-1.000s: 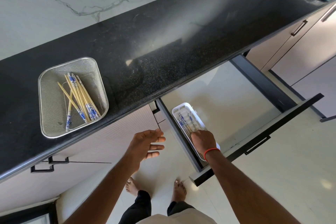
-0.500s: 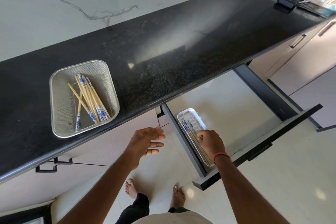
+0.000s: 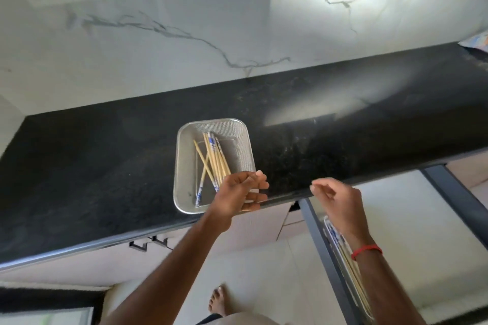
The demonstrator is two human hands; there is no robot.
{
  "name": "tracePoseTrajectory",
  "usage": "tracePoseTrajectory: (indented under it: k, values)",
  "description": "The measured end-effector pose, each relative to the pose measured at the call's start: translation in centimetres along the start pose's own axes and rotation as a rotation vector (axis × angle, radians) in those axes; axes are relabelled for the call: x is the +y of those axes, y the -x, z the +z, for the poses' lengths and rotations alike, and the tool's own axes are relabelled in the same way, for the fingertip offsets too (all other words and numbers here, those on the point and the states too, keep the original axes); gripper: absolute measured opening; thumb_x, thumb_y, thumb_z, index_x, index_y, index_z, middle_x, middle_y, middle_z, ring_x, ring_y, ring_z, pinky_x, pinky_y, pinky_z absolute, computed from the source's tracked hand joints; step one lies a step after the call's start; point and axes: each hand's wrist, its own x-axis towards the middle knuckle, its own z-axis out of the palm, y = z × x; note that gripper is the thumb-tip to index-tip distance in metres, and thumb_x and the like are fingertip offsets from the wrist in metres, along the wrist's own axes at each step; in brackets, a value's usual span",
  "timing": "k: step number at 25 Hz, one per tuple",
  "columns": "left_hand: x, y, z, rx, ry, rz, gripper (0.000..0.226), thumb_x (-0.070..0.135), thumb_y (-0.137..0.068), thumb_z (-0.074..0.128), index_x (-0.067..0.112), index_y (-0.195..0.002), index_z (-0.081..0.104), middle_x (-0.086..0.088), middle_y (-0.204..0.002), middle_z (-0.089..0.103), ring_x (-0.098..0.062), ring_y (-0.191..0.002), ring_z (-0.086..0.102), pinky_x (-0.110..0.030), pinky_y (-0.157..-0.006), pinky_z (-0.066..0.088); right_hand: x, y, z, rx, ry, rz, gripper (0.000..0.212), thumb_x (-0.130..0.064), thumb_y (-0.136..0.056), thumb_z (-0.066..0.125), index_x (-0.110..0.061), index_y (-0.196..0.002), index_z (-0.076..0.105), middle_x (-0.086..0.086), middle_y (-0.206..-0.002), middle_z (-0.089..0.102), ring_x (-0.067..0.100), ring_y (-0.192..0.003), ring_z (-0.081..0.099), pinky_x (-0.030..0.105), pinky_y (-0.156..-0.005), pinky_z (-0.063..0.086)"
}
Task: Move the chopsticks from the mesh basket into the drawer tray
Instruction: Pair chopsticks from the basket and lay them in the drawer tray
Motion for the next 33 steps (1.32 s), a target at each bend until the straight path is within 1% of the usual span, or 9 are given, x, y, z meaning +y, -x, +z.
tracePoseTrajectory:
  k: [5, 8, 13, 16, 19, 23, 26, 28, 33]
  values:
    - [1.9, -1.3, -5.8, 0.080, 0.137, 0.047, 0.033, 0.032, -0.097, 0.061, 0.005, -0.111, 0.072, -0.012, -0.107, 0.077, -0.031, -0.091, 0.075, -0.040, -0.078, 0.061, -10.4, -4.6, 6.1, -0.085, -0.077, -0.196, 0.008, -0.023, -0.085, 0.071, -0.018, -0.090, 0.075, -0.009, -0.081, 0.076, -0.002, -0.076, 0.070, 0.021, -0.069, 0.057]
    - [2.1, -1.9, -9.0, 0.129, 0.222, 0.044, 0.028, 0.024, -0.100, 0.058, 0.001, -0.111, 0.071, -0.016, -0.103, 0.076, -0.028, -0.084, 0.072, -0.036, -0.073, 0.058, -13.2, -5.5, 11.3, -0.155, 0.099, -0.183, 0.014, -0.030, -0.084, 0.063, -0.022, -0.090, 0.072, -0.005, -0.079, 0.076, 0.010, -0.072, 0.071, 0.033, -0.066, 0.059]
    - [1.7, -3.0, -13.4, 0.178, 0.277, 0.042, 0.025, 0.019, -0.100, 0.057, 0.001, -0.106, 0.072, -0.013, -0.095, 0.076, -0.027, -0.079, 0.072, -0.035, -0.073, 0.060, -14.6, -4.9, 17.9, -0.326, 0.485, -0.148, 0.028, -0.041, -0.087, 0.063, -0.017, -0.100, 0.067, 0.009, -0.098, 0.072, 0.028, -0.093, 0.068, 0.036, -0.077, 0.055]
    - [1.4, -3.7, -15.0, 0.153, 0.280, 0.046, 0.027, 0.020, -0.100, 0.057, -0.002, -0.106, 0.072, -0.012, -0.093, 0.075, -0.028, -0.080, 0.071, -0.036, -0.071, 0.060, -15.1, -4.4, 19.8, -0.338, 0.607, -0.103, 0.024, -0.030, -0.093, 0.057, -0.012, -0.108, 0.064, 0.011, -0.111, 0.067, 0.030, -0.105, 0.063, 0.039, -0.084, 0.052]
    - [1.3, -4.2, -15.6, 0.130, 0.300, 0.041, 0.029, 0.022, -0.100, 0.058, -0.002, -0.107, 0.071, -0.011, -0.092, 0.074, -0.029, -0.081, 0.071, -0.036, -0.071, 0.060, -15.3, -4.5, 20.0, -0.345, 0.658, -0.090, 0.022, -0.010, -0.095, 0.048, -0.006, -0.109, 0.065, 0.015, -0.107, 0.069, 0.032, -0.100, 0.066, 0.035, -0.076, 0.054]
    - [1.6, -5.2, -15.8, 0.101, 0.307, 0.036, 0.029, 0.025, -0.098, 0.061, -0.001, -0.105, 0.072, -0.010, -0.092, 0.075, -0.029, -0.081, 0.071, -0.040, -0.074, 0.060, -15.5, -4.5, 18.9, -0.247, 0.396, 0.015, 0.017, -0.024, -0.087, 0.061, -0.011, -0.097, 0.067, 0.008, -0.094, 0.066, 0.025, -0.087, 0.065, 0.030, -0.068, 0.049]
    - [1.9, -5.6, -15.7, 0.070, 0.266, 0.051, 0.025, 0.022, -0.097, 0.064, -0.001, -0.101, 0.071, -0.010, -0.087, 0.075, -0.029, -0.078, 0.071, -0.044, -0.074, 0.061, -15.9, -4.9, 18.3, -0.171, 0.122, 0.030, 0.012, -0.026, -0.077, 0.070, -0.015, -0.083, 0.072, -0.011, -0.061, 0.059, 0.004, -0.055, 0.055, 0.019, -0.051, 0.042]
    - [1.8, -5.8, -15.8, 0.039, 0.219, 0.058, 0.026, 0.022, -0.096, 0.066, -0.003, -0.100, 0.070, -0.013, -0.087, 0.076, -0.030, -0.077, 0.072, -0.046, -0.072, 0.064, -16.9, -4.6, 18.0, -0.198, 0.023, -0.049, 0.008, -0.021, -0.077, 0.070, -0.014, -0.073, 0.070, -0.012, -0.044, 0.051, 0.006, -0.043, 0.048, 0.011, -0.043, 0.031]
    - [1.4, -6.4, -15.7, 0.081, 0.148, 0.074, 0.018, 0.013, -0.094, 0.067, -0.005, -0.094, 0.071, -0.023, -0.089, 0.077, -0.029, -0.069, 0.076, -0.039, -0.062, 0.064, -17.8, -4.1, 18.0, -0.272, -0.130, -0.145, 0.019, -0.026, -0.084, 0.069, -0.014, -0.070, 0.071, -0.008, -0.053, 0.062, 0.007, -0.048, 0.055, 0.016, -0.046, 0.039]
